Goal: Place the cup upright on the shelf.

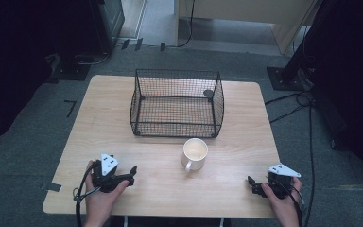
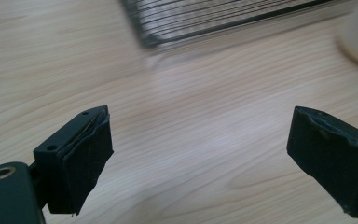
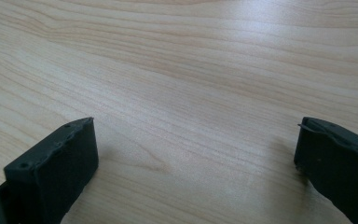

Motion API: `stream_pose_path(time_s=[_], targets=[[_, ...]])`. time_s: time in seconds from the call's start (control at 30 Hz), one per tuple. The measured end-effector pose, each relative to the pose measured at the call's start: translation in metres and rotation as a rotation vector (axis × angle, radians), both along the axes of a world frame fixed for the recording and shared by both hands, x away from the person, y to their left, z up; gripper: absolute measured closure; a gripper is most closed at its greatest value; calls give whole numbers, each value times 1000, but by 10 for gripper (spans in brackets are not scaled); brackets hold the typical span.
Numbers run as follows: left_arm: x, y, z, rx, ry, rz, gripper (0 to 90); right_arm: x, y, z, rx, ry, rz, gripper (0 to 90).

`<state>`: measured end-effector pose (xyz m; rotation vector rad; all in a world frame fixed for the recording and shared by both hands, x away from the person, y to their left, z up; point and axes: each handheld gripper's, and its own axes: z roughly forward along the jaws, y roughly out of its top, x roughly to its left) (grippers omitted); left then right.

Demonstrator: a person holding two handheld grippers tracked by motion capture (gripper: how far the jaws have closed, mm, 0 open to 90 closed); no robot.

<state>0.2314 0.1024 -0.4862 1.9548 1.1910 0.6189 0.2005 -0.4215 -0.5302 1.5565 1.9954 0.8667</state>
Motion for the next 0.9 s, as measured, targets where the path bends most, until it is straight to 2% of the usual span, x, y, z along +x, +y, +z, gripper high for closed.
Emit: stream_pose_path(time_s=[0.17,0.2,0.37,0.5,0.7,0.77,0.9], targets=[[-2,-33,2,-13,-8,-71,74,0,0,0,0,0,0,0],[-2,-44,2,-10,-5,-101,74,0,0,0,0,0,0,0],[-5,-66,1,12,-9,-151,74,0,0,0,0,0,0,0],[-8,-81,1,1,-13,-186,80,0,0,0,0,0,0,0],[-13,-100,3,-50,1,-247,83,0,0,0,0,0,-1,0],[-15,-105,4,-55,-3,-255,143,0,0,0,0,0,0,0],[-16,-118,5,-67,5,-288,154,0,0,0,0,0,-1,0]])
